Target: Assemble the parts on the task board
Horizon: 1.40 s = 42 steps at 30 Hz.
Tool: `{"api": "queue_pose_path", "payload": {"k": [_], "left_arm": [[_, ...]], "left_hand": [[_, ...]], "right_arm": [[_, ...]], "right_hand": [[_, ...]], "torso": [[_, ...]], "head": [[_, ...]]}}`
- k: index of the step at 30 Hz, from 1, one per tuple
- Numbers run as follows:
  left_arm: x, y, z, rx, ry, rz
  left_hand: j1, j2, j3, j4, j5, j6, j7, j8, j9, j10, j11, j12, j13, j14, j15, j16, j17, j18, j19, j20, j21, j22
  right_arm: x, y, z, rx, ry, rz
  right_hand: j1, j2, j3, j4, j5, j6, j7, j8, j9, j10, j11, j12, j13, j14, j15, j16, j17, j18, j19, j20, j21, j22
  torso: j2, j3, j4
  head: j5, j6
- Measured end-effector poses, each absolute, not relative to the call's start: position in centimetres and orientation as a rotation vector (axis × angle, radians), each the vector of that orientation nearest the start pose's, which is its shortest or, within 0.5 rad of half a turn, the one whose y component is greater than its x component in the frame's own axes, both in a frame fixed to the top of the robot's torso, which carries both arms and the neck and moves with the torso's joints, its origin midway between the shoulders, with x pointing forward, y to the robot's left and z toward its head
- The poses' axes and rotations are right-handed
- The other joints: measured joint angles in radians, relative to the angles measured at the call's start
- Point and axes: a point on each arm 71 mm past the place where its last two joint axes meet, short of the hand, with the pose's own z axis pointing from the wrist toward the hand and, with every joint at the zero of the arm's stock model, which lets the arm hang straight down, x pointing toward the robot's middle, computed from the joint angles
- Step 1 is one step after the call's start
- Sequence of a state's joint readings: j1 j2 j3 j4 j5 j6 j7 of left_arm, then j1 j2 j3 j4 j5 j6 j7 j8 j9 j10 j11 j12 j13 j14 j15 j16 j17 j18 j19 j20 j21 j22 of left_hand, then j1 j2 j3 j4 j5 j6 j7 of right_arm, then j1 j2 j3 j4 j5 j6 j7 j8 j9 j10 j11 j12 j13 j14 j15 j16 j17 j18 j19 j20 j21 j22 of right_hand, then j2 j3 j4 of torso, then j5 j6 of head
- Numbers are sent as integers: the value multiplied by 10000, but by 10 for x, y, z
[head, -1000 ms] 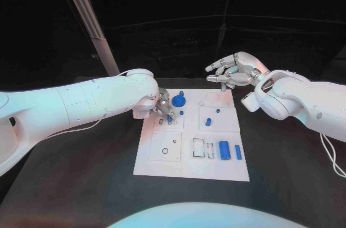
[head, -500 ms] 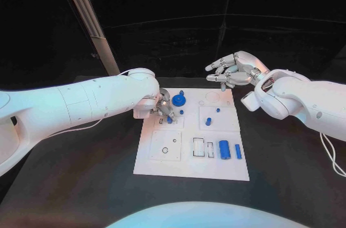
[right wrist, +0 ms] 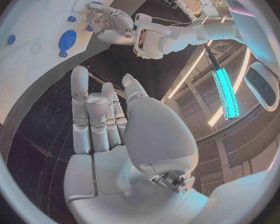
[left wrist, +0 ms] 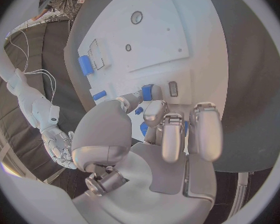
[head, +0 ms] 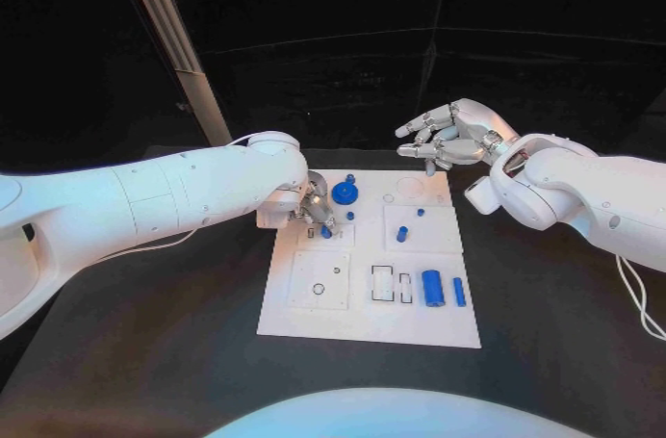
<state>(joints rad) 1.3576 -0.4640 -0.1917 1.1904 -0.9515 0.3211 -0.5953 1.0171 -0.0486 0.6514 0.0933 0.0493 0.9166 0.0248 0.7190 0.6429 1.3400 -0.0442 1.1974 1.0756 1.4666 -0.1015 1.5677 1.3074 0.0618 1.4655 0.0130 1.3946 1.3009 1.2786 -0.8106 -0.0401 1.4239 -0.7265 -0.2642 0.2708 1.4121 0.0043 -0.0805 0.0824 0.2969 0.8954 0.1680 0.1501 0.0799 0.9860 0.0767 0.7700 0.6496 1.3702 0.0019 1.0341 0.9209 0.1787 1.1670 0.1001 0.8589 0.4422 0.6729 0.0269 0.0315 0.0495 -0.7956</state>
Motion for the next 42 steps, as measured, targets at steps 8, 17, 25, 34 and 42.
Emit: {"api": "queue_pose_path", "payload": {"k": [8,17,25,34,42], "left_arm": [[527,124,-220,-75,24999,-2680],[528,123,-221,-13,25043,-2623],[528,124,-222,-54,25043,-2594],[524,128,-223,-350,24788,-2759],[516,130,-224,-831,24285,-3108]], "left_hand": [[2,2,12,-12,-22,-3,1,-2,6,-1,1,0,0,0,0,0,0,0,0,0,1,0],[21,21,-26,-56,-28,-22,19,-11,10,-2,1,-48,-26,0,0,0,0,0,0,0,1,-11],[27,26,-45,-93,-29,-24,22,-18,8,-3,2,-49,-38,0,0,0,0,0,0,0,2,-11],[31,31,-86,-135,-30,-75,5,-49,58,-19,17,-49,-6,0,0,0,0,0,0,0,2,72],[65,65,-86,-136,-69,-93,18,-92,55,-22,20,-49,26,0,0,0,0,-1,0,0,43,72]], "right_arm": [[513,-207,-144,3188,15762,12256],[513,-207,-144,3179,15767,12264],[513,-207,-144,3180,15767,12260],[513,-207,-144,3176,15767,12263],[513,-207,-144,3177,15767,12257]], "right_hand": [[0,0,0,0,0,0,0,0,0,0,1,-3,1,0,0,0,0,0,0,0,0,-1],[0,0,0,0,0,0,0,0,0,-35,37,36,-8,-73,-1,-36,-20,0,-37,37,0,10],[0,0,0,0,0,0,0,0,0,-35,37,36,-7,-73,-1,-36,-20,0,-37,37,0,9],[0,0,0,0,0,0,0,0,0,-35,37,36,-6,-72,-2,-35,-19,0,-36,37,0,8],[0,0,0,0,0,0,0,0,0,-35,37,35,-5,-72,-2,-35,-19,0,-36,37,0,7]], "torso": [[2,-2,-7],[3,1,-7],[4,1,-8],[3,-1,-6],[1,-3,9]], "head": [[-17,7],[-22,-9],[-27,-29],[-41,-29],[-59,-56]]}}
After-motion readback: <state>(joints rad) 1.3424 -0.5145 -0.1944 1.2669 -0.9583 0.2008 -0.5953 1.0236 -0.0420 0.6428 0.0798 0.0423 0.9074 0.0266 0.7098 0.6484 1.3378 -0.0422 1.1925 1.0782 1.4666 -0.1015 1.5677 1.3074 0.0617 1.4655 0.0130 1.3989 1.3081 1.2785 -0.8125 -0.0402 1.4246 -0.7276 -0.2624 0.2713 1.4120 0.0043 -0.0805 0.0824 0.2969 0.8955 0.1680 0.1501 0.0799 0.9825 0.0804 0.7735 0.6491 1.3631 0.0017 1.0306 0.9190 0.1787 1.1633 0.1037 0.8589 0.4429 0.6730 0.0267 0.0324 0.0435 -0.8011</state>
